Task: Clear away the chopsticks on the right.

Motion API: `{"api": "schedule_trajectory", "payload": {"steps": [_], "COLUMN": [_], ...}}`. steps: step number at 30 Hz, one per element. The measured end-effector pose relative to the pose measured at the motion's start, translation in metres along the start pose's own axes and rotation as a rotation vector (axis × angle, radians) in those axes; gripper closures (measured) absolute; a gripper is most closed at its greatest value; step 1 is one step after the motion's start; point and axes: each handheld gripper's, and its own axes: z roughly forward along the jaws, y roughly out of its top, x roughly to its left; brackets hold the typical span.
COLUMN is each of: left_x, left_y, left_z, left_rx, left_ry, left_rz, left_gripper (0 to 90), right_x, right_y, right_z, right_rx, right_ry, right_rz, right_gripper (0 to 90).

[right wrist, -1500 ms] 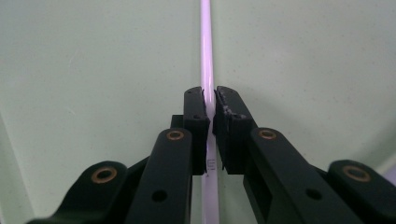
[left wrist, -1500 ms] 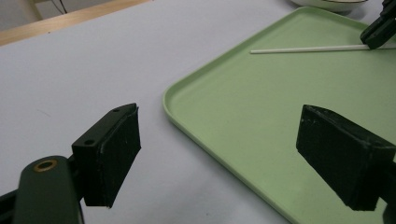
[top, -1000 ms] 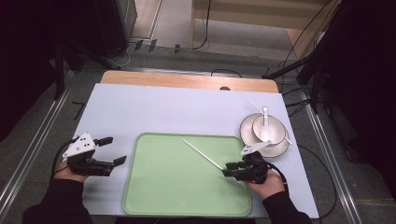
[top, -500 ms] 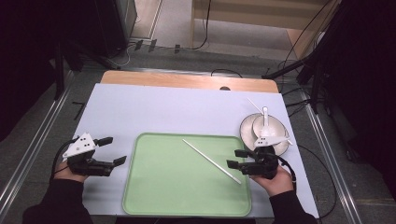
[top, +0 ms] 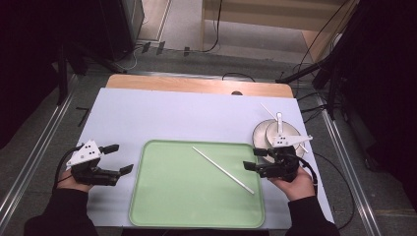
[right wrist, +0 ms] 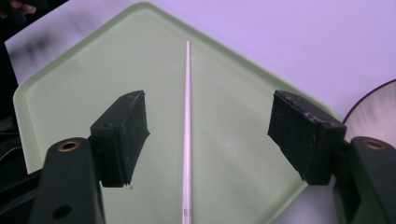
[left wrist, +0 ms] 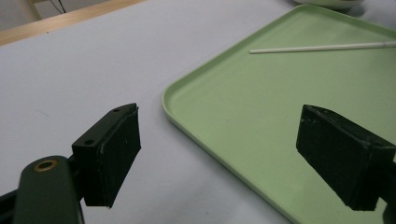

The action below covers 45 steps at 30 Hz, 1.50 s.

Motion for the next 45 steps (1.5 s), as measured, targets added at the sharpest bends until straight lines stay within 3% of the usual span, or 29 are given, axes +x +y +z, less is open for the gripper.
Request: {"api": "schedule_trajectory", "payload": {"steps": [6,13,16,20,32,45], "left_x": [0.000,0.000,0.001,0.001,0.000,0.000], "left_y": [0.000,0.000,0.000,-0.001,-0.002,-0.002], "left_z": [0.000,0.000,-0.001,0.000,0.000,-0.001], "left_rx": [0.001,0.002,0.003,0.004,0.009,0.014], "left_ry": [0.001,0.001,-0.001,-0.001,-0.001,0.004], "left_rz": [0.001,0.000,0.001,0.002,0.005,0.007], "left_gripper": [13.5,13.5,13.6,13.5,13.5,13.5], "right_x": [-0.008,-0.015,-0.023,-0.032,-0.068,-0.086], "right_y": [0.008,0.023,0.025,0.025,0.029,0.017], "right_z": [-0.009,-0.018,-0.021,-0.026,-0.042,-0.072], "right_rx": [-0.028,-0.040,-0.042,-0.065,-0.050,-0.073], "right_ry": [0.000,-0.044,-0.055,-0.082,-0.126,-0.211], "right_rz": [0.019,-0.009,0.015,0.007,0.070,0.113], "right_gripper": [24.9,24.4,24.7,27.3,28.2,32.3]}}
